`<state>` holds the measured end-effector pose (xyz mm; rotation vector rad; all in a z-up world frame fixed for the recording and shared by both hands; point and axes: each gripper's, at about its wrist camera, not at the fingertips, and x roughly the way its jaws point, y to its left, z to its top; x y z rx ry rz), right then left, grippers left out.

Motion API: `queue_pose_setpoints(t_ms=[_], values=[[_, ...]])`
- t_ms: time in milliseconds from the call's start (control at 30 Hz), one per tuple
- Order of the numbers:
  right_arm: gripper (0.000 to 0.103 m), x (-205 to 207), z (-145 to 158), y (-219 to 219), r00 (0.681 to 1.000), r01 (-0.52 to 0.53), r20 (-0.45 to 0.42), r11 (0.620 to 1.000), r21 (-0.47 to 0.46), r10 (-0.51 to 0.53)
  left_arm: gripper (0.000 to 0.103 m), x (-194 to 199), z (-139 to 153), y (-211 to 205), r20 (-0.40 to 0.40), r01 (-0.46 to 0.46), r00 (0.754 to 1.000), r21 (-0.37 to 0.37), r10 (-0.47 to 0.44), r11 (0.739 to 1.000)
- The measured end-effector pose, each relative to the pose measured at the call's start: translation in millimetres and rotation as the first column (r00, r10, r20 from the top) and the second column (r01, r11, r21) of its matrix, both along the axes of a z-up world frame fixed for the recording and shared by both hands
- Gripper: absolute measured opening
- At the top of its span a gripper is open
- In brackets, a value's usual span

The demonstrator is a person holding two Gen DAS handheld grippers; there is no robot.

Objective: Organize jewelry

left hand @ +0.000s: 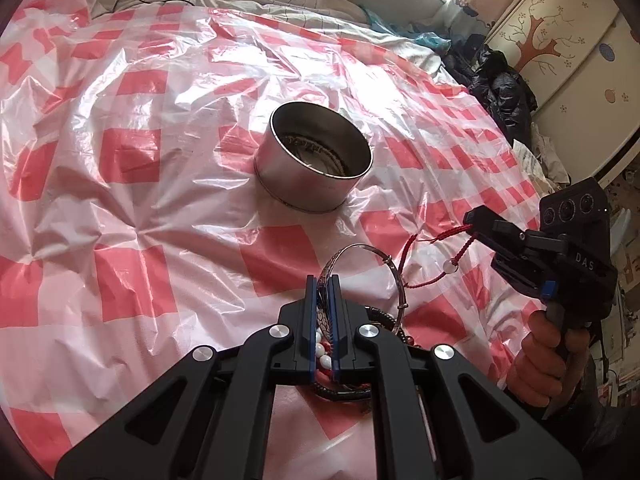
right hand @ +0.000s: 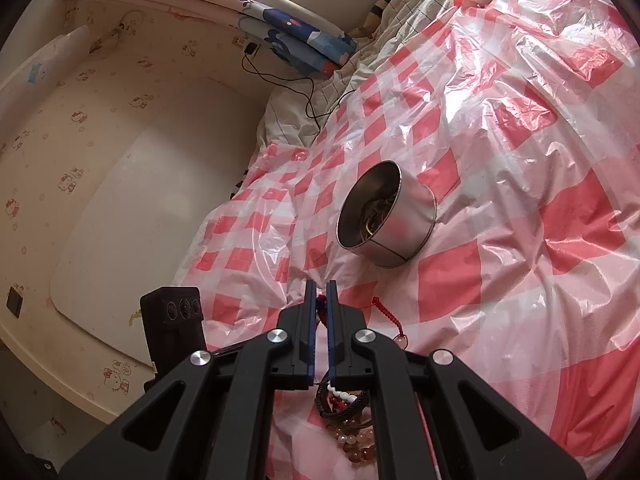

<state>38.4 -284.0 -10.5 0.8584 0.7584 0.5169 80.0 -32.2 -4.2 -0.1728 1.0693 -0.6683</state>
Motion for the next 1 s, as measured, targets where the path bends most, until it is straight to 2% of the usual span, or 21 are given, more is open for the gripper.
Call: queue_pose_setpoints(t_ms=[167,300,500,767,1000], values=[[0.005,2.3,10.8,-1.6,0.999,0.01,0.031,1.0,0.005,-0.01,0.005,8.9,14.5,4.2,0.024,-0.039,0.999,-0.045,0.04,0.998],[0.005,9.4,33.7,-7.5,0.994,0.035,0.1,0.999,-0.007,-0.034,0.005,21.9,29.4,2.1,0.057,-0.084,0.994,-0.074,0.088,0.994],[0.005,30.1,54.5,-13.7,0.988,0.045,0.152,0.999,-0.014,-0.042,0.005,43.9,43.6,-14.8,0.111,-0.141,0.983,-0.066,0.147,0.988],[0.005,63.0,67.4,-15.7,0.986,0.029,0.164,0.999,-0.037,-0.023,0.005,69.5,36.5,-38.0,0.109,-0.167,0.979,-0.051,0.172,0.985],[0.005,83.4,67.2,-16.7,0.987,0.023,0.158,0.999,-0.037,-0.017,0.005,77.6,28.1,-47.0,0.115,-0.178,0.977,-0.019,0.179,0.984]])
